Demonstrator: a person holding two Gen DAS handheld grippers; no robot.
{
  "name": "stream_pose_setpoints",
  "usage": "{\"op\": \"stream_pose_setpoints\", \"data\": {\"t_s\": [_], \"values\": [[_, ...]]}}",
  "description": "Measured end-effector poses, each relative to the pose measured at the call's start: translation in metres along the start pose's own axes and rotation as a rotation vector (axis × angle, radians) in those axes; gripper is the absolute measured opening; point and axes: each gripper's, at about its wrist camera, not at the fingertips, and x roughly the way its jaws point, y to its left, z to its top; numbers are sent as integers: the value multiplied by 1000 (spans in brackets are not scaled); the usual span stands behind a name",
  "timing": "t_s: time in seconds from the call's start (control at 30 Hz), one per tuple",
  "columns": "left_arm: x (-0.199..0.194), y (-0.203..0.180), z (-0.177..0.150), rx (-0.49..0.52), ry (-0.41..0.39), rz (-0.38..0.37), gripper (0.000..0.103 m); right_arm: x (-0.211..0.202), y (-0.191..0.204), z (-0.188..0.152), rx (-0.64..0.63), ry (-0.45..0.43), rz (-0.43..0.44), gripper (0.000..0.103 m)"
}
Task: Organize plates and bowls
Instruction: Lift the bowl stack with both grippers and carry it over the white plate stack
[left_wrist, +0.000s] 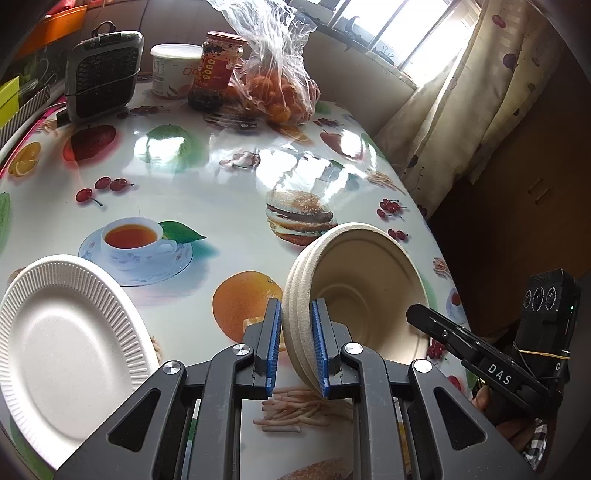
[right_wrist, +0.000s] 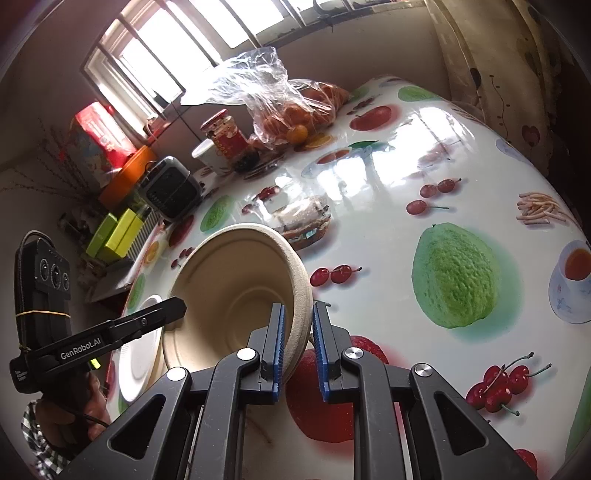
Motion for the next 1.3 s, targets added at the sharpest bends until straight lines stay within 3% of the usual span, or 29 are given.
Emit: {"op": "stream_pose_setpoints", "data": {"t_s": [1.3], "values": [[-121, 113, -32, -184, -165, 143, 17, 55, 148, -20, -177, 121, 180, 15]]}}
